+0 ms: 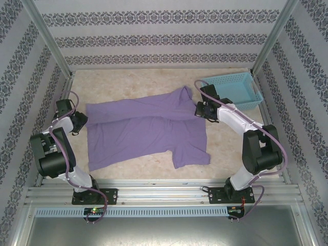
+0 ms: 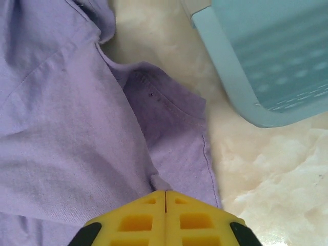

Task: Fold the inside-out t-shirt

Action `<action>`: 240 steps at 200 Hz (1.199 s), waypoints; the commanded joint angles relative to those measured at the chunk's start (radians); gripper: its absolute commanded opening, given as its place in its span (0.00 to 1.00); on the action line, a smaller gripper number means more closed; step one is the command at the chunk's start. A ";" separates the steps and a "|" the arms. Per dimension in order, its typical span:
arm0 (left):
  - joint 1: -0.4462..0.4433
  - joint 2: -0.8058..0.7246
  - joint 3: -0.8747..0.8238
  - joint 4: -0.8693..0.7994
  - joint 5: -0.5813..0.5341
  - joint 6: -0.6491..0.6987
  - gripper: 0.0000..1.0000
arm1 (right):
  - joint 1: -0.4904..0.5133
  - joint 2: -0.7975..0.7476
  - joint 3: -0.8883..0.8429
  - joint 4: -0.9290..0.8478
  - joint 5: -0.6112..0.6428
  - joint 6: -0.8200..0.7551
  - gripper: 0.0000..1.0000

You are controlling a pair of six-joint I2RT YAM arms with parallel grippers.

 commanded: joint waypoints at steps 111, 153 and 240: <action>-0.234 0.101 0.175 0.046 0.010 0.049 0.57 | 0.053 0.401 0.516 0.074 -0.187 -0.137 0.49; -0.220 0.268 0.287 0.012 -0.014 0.038 0.57 | 0.020 0.712 0.836 -0.021 -0.270 -0.092 0.44; -0.111 0.358 0.241 0.044 -0.013 -0.070 0.51 | -0.085 0.981 1.197 -0.243 -0.183 0.053 0.36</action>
